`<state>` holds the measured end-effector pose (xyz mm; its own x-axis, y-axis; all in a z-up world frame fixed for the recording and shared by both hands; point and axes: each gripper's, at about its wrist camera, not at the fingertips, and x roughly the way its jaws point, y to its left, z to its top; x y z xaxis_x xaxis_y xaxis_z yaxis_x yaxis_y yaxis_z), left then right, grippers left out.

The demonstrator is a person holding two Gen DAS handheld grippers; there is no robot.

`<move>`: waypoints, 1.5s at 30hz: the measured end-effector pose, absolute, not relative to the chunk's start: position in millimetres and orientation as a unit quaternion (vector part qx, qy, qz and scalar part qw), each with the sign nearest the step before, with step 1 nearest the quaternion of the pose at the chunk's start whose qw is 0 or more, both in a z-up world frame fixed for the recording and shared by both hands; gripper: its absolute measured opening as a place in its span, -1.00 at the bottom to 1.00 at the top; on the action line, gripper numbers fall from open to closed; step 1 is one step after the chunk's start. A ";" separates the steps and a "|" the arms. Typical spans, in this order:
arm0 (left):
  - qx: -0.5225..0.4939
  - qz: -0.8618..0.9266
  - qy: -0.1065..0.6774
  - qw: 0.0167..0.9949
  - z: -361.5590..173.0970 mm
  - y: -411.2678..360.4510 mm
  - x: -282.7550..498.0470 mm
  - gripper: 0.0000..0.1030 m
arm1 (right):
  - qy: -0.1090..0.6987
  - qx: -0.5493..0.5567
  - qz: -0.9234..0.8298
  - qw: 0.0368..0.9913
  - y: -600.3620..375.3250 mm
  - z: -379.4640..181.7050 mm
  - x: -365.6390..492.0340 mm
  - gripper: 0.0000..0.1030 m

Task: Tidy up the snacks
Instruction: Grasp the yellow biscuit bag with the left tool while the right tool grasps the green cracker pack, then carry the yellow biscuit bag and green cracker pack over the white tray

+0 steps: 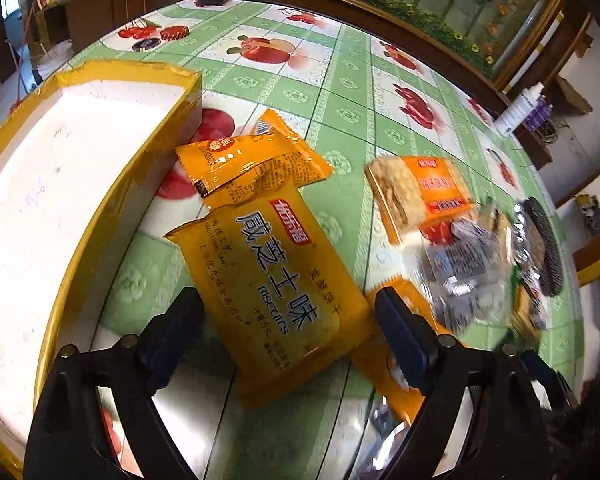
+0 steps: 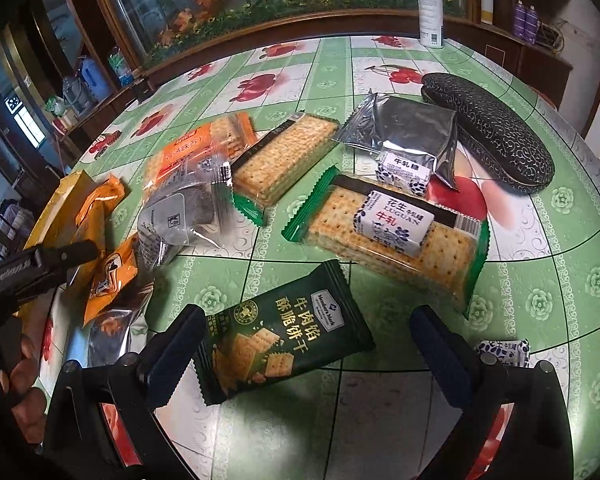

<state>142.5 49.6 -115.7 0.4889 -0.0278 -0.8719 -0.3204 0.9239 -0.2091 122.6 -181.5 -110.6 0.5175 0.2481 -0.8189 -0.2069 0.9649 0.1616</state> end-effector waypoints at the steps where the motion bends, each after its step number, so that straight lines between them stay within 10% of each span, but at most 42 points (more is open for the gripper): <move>1: -0.159 0.098 0.502 0.845 -117.9 47.8 146.2 0.90 | 0.472 0.013 0.130 0.872 -177.5 -111.4 122.9 1.00; 8: -0.068 0.098 0.498 0.859 -128.5 38.1 152.5 0.99 | 0.457 -0.072 0.136 0.876 -157.7 -118.9 118.2 0.99; 12: -0.051 0.072 0.485 0.870 -121.0 40.8 144.9 0.40 | 0.452 -0.073 0.142 0.878 -160.2 -116.7 114.9 0.85; 22: -0.096 -0.012 0.461 0.882 -117.2 49.7 116.0 0.36 | 0.436 0.016 0.181 0.882 -188.7 -96.1 94.4 -0.35; 26: -0.105 -0.020 0.460 0.881 -116.5 49.7 104.2 0.36 | 0.428 0.040 0.188 0.883 -199.6 -88.7 88.1 -0.49; 33: -0.116 -0.036 0.463 0.878 -115.6 48.3 91.6 0.36 | 0.468 0.061 0.186 0.862 -203.6 -103.8 94.0 -0.22; 37: -0.109 -0.048 0.464 0.878 -113.5 46.0 89.5 0.36 | 0.423 -0.010 0.223 0.878 -191.8 -86.8 84.9 0.71; 45: -0.115 -0.059 0.467 0.875 -113.2 46.1 86.7 0.36 | 0.403 -0.314 0.344 0.788 -111.8 -106.9 95.9 0.81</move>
